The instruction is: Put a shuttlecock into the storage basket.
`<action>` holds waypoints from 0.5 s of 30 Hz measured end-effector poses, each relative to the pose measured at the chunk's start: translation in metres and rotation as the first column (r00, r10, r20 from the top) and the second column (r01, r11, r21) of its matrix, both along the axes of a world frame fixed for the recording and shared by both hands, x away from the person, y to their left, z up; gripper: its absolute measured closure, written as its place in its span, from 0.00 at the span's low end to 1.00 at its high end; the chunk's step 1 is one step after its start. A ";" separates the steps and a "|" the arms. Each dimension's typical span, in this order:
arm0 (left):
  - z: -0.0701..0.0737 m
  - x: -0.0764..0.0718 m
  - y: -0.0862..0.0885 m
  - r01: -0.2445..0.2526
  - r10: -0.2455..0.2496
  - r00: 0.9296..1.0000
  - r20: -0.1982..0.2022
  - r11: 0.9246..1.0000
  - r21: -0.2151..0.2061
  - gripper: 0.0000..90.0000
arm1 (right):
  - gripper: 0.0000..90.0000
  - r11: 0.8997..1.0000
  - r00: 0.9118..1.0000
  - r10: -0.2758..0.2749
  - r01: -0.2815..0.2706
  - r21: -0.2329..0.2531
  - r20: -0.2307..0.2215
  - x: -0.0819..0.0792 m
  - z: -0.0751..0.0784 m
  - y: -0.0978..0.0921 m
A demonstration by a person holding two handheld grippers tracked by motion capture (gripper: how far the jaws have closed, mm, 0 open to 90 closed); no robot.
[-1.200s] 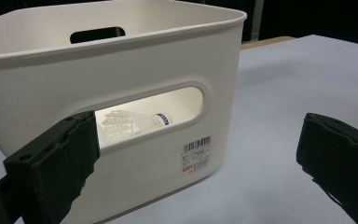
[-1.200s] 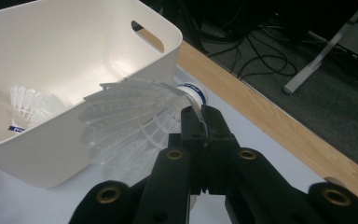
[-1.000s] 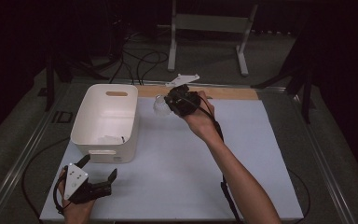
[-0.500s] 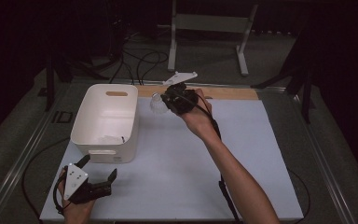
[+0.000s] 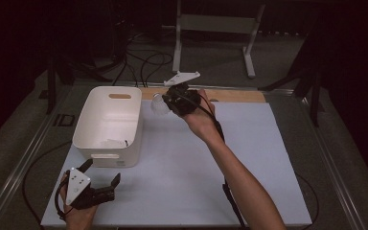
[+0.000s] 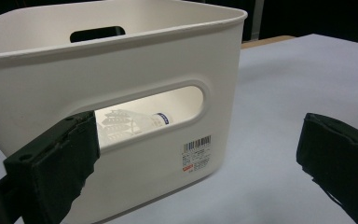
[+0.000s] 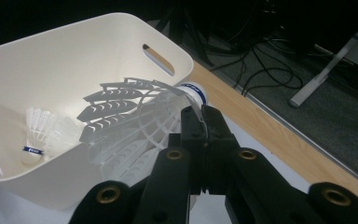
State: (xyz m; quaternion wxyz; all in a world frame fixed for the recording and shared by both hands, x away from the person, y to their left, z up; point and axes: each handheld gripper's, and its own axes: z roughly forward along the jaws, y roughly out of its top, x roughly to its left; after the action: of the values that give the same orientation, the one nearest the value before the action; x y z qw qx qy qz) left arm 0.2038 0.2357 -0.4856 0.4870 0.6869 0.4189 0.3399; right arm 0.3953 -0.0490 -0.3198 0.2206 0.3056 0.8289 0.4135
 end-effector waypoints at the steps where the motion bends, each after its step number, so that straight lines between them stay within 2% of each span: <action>1: 0.000 0.000 0.000 0.000 0.000 1.000 0.000 1.000 -0.001 0.00 | 0.99 1.000 1.000 0.001 -0.001 0.000 -0.001 0.000 0.001 0.000; 15: 0.000 0.000 0.000 0.000 0.000 1.000 0.000 1.000 0.002 0.00 | 0.99 1.000 1.000 0.011 -0.011 0.018 0.002 -0.002 0.005 0.006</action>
State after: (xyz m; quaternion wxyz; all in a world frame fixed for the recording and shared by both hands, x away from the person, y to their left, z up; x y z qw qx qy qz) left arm 0.2038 0.2361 -0.4855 0.4865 0.6873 0.4186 0.3402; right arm 0.3930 -0.0434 -0.3152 0.2162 0.3028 0.8266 0.4223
